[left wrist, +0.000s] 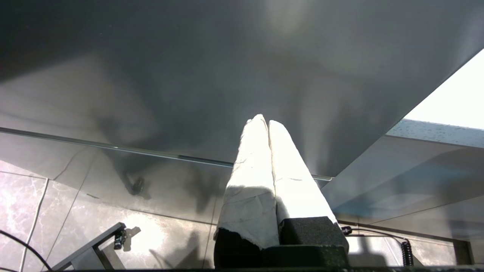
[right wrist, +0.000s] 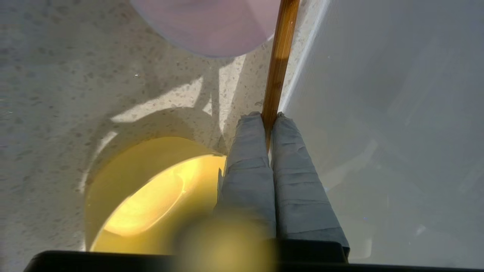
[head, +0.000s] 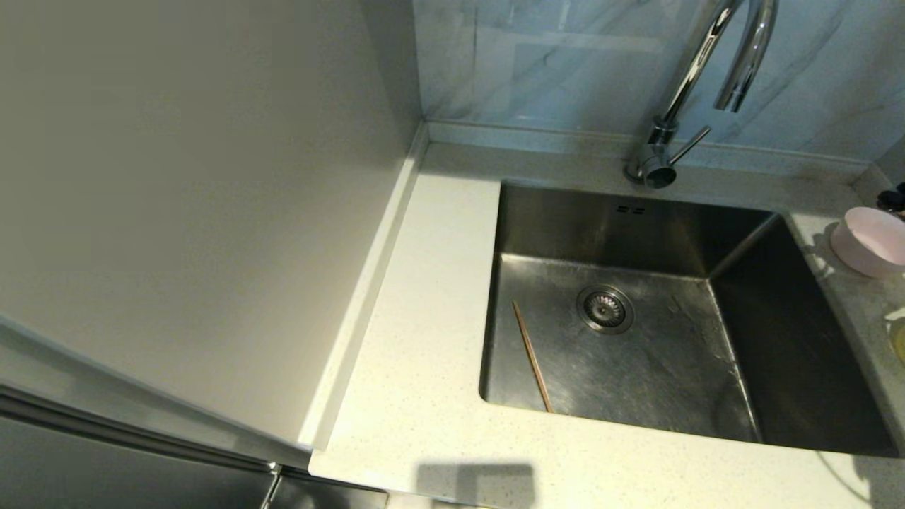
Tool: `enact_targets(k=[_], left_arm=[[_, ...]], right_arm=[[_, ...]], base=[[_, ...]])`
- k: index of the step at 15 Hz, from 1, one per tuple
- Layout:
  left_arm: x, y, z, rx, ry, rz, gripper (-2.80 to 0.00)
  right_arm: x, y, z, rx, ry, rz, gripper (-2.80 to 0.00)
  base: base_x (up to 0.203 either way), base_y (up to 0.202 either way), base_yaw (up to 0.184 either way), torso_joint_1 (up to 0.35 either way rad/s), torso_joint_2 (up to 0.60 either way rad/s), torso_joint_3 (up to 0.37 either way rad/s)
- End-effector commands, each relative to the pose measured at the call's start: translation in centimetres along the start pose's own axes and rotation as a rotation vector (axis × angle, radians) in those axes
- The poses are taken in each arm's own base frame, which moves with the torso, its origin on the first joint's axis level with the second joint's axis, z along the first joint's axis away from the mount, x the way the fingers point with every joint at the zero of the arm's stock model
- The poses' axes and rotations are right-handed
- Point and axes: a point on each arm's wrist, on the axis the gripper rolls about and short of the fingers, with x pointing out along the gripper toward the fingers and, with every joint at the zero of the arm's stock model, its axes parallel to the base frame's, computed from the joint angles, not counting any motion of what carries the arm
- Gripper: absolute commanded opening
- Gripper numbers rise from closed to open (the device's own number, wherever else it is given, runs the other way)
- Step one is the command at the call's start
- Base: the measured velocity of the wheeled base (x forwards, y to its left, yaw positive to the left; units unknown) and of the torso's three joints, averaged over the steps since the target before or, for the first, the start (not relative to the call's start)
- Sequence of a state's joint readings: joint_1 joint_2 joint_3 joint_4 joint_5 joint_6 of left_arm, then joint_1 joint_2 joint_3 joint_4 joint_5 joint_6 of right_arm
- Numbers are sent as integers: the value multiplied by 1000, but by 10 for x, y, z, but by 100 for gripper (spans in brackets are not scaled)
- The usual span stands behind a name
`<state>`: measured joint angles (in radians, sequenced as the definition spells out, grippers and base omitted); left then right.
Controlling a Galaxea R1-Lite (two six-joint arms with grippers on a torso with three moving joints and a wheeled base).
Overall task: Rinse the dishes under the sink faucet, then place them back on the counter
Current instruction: Put the chopsticks back to the table from the sink
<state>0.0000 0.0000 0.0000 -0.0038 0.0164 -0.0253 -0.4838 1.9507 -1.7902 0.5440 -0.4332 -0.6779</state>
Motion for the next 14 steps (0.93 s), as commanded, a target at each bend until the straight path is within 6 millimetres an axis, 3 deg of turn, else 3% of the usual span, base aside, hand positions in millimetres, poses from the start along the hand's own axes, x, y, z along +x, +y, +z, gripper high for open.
enact_targets(k=[1, 14], left_arm=[[0, 0, 0, -1, -4, 0, -280], [0, 0, 0, -1, -4, 0, -280]], right_arm=[[-2, 1, 0, -8, 0, 2, -280], [5, 4, 1, -12, 12, 8, -280]], base=[[0, 0, 0, 0, 0, 0], [0, 0, 0, 0, 0, 0]])
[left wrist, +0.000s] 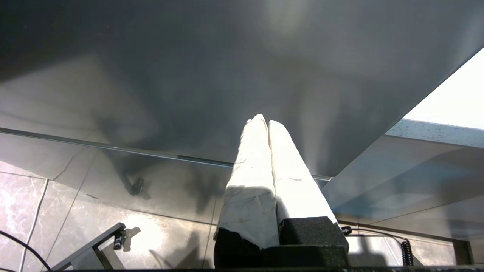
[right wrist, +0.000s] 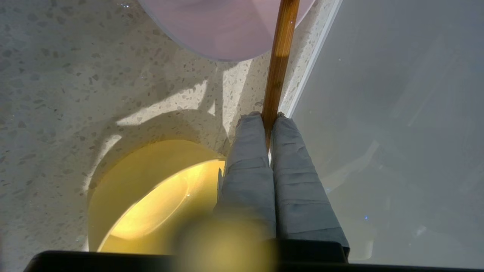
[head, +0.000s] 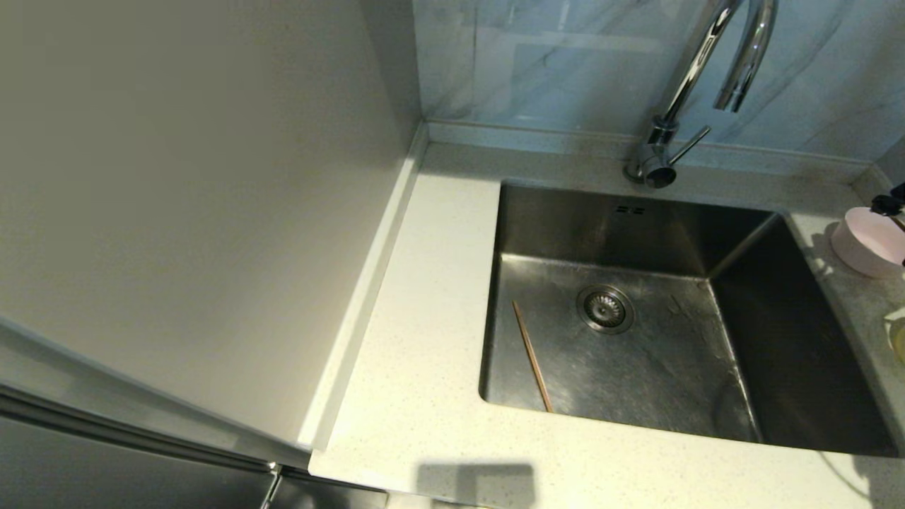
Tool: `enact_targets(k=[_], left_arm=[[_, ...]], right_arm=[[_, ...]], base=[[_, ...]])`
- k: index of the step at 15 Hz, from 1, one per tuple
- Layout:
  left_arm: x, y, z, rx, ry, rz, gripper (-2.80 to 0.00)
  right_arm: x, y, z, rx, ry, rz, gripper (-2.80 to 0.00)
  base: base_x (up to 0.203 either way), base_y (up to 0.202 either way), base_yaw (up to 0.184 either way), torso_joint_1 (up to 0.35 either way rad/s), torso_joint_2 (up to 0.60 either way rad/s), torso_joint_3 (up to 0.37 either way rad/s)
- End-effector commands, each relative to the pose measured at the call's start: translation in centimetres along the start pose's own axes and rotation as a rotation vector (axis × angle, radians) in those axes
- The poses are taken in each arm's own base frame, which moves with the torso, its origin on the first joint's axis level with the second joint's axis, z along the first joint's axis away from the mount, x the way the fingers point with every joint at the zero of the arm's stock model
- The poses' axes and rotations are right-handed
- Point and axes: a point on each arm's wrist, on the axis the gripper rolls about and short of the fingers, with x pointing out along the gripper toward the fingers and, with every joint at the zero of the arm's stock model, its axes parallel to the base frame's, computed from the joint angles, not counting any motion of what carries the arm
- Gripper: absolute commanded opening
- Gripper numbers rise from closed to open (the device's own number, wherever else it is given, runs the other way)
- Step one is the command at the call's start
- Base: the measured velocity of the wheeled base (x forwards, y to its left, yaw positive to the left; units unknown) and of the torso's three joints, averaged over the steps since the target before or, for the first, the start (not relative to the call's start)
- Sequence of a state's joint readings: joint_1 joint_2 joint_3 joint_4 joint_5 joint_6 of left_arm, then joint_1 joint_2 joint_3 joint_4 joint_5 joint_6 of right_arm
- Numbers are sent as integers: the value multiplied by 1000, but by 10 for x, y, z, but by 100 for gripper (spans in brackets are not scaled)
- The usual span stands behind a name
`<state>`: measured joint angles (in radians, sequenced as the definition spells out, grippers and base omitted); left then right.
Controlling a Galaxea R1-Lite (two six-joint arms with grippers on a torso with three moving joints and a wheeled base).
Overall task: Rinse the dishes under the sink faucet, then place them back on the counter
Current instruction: Put the chopsticks back to the table from the sink
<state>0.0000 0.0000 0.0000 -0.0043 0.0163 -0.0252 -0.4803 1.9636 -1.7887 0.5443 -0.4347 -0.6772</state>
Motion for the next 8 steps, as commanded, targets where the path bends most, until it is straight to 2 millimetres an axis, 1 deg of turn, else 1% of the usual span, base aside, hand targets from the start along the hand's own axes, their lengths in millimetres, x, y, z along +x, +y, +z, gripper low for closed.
enact_targets(k=[1, 8], left_arm=[[0, 0, 0, -1, -3, 0, -280], [0, 0, 0, -1, -3, 0, -280]], right_arm=[[1, 1, 0, -6, 5, 1, -280], [0, 0, 0, -5, 3, -1, -280]], base=[[0, 0, 0, 0, 0, 0], [0, 0, 0, 0, 0, 0]])
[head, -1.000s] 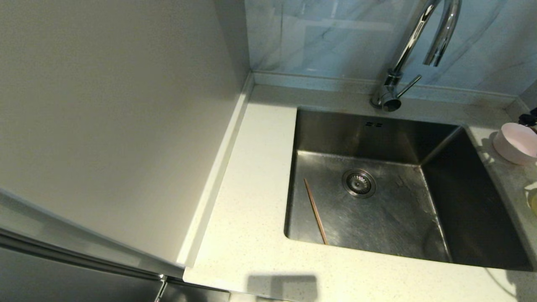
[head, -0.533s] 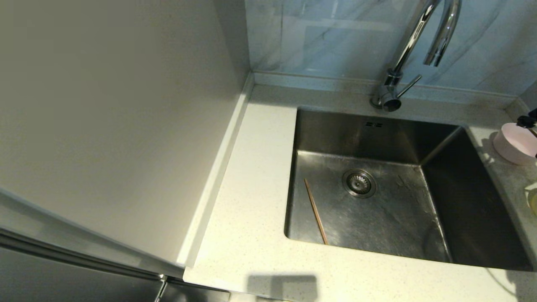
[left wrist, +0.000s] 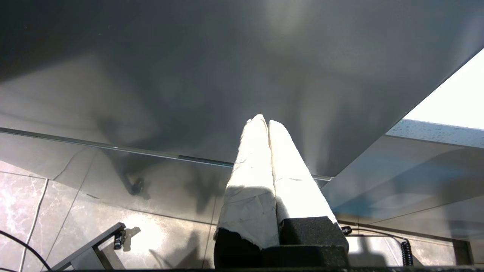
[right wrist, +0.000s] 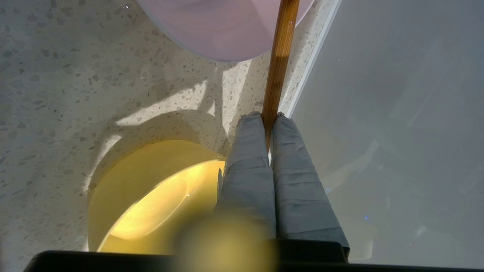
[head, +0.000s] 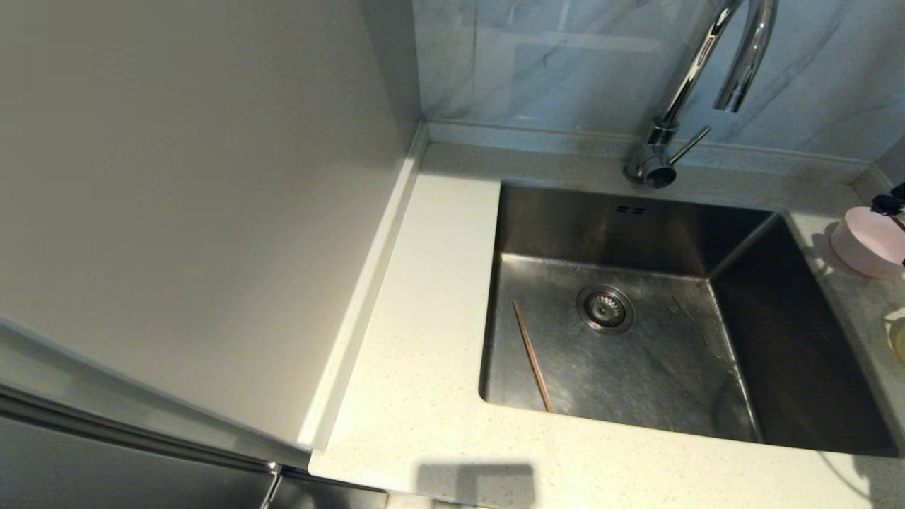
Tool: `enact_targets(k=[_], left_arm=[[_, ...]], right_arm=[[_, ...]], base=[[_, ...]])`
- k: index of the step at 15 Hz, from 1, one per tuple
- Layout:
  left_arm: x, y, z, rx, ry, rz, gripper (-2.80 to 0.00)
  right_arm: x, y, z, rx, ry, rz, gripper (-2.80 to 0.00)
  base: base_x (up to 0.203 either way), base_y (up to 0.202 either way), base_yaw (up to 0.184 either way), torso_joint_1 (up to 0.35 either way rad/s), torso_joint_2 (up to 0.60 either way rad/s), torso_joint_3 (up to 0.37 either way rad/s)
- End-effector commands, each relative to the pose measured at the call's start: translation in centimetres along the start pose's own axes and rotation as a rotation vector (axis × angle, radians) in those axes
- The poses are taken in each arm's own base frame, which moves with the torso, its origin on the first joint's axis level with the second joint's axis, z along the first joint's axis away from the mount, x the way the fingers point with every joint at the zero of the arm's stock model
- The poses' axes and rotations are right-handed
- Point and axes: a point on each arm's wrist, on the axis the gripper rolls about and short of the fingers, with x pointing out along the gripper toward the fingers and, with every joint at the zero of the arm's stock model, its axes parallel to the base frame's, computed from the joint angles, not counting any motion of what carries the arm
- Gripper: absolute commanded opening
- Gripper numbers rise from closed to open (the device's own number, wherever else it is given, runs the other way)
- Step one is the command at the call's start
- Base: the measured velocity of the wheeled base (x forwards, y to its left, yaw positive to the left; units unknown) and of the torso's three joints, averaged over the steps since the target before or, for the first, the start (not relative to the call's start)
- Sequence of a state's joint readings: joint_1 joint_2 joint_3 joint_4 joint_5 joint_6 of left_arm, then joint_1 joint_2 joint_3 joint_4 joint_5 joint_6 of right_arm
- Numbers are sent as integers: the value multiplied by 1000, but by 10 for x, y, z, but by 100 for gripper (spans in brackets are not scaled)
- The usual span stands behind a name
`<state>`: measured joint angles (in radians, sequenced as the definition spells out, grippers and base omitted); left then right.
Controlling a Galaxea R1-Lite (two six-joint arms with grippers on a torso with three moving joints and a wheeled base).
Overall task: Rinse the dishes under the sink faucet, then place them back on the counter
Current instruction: Put the chopsticks back to the table from the sink
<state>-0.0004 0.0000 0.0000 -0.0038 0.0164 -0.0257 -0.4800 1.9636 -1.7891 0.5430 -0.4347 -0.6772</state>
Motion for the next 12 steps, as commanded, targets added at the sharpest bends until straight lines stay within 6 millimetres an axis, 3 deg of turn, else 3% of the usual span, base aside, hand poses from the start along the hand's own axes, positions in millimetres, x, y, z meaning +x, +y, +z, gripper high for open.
enact_targets(k=[1, 6, 7, 12], left_arm=[[0, 0, 0, 0, -4, 1, -280], [0, 0, 0, 0, -4, 1, -280], [0, 0, 0, 0, -4, 1, -280], [0, 0, 0, 0, -4, 1, -280]], right_arm=[[0, 0, 0, -4, 3, 1, -280], [0, 1, -2, -6, 6, 5, -280], [0, 2, -3, -6, 9, 6, 0], [0, 2, -3, 15, 6, 7, 0]], base=[[0, 0, 0, 0, 0, 0], [0, 0, 0, 0, 0, 0], [0, 0, 0, 0, 0, 0], [0, 0, 0, 0, 0, 0]])
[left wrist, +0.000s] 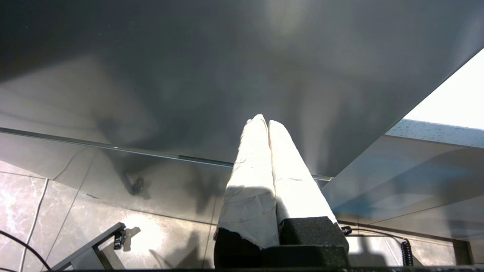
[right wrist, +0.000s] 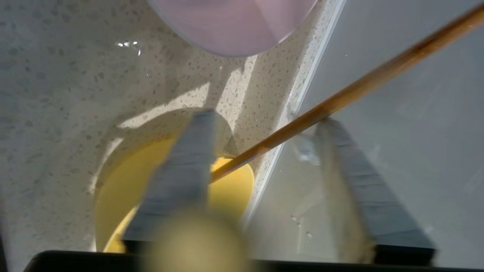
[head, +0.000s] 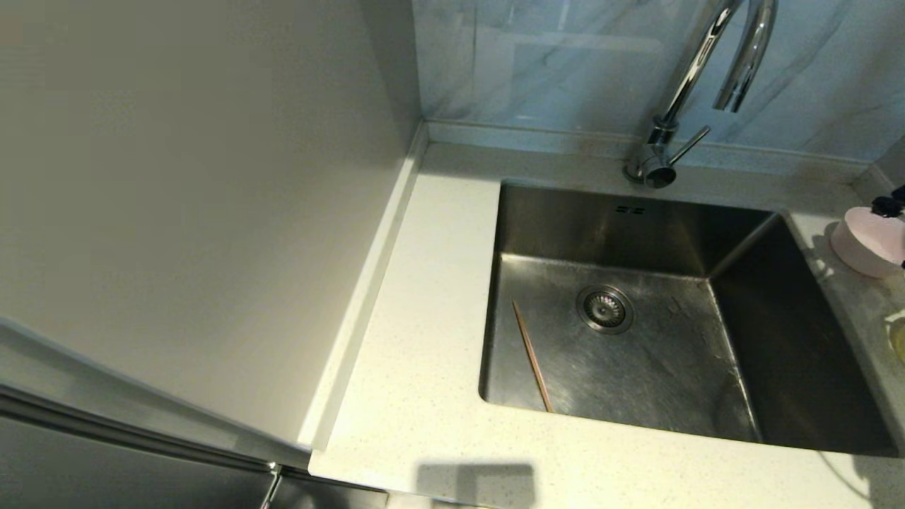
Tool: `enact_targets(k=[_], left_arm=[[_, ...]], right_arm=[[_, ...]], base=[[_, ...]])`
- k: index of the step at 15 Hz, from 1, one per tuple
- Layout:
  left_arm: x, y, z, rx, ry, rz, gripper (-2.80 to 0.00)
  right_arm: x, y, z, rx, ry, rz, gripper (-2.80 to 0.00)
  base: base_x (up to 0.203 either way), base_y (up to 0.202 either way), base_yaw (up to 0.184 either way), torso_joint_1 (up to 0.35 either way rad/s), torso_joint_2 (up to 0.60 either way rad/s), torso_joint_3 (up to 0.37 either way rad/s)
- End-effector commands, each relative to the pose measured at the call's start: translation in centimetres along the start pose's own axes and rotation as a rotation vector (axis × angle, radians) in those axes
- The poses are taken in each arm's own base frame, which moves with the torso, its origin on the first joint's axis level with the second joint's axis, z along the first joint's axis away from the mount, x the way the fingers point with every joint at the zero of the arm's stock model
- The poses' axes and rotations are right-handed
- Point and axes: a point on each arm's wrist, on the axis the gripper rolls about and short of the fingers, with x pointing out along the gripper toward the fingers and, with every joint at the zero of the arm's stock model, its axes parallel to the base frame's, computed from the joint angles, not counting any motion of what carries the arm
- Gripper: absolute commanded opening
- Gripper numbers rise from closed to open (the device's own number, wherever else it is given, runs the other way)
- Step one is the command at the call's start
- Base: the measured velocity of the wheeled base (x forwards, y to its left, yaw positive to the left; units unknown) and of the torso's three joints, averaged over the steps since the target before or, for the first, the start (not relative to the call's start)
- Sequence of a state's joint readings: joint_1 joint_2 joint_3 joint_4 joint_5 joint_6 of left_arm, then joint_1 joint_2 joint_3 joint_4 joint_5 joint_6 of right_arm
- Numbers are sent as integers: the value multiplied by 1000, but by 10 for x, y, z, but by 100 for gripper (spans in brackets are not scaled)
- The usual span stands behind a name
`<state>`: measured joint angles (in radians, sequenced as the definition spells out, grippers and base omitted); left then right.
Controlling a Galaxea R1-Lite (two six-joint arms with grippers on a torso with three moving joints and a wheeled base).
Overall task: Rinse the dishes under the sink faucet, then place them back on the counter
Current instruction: Put the chopsticks back to the table from the sink
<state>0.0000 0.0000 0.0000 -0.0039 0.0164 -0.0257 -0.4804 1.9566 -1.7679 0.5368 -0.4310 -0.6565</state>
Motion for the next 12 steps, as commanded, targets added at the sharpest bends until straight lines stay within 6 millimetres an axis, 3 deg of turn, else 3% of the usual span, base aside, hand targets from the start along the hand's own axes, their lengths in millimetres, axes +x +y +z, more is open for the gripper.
enact_targets(k=[1, 12], left_arm=[[0, 0, 0, 0, -4, 0, -280], [0, 0, 0, 0, -4, 0, -280]], right_arm=[[0, 0, 0, -2, 2, 0, 0], [-5, -3, 0, 10, -9, -9, 0]], base=[[0, 0, 0, 0, 0, 0], [0, 0, 0, 0, 0, 0]])
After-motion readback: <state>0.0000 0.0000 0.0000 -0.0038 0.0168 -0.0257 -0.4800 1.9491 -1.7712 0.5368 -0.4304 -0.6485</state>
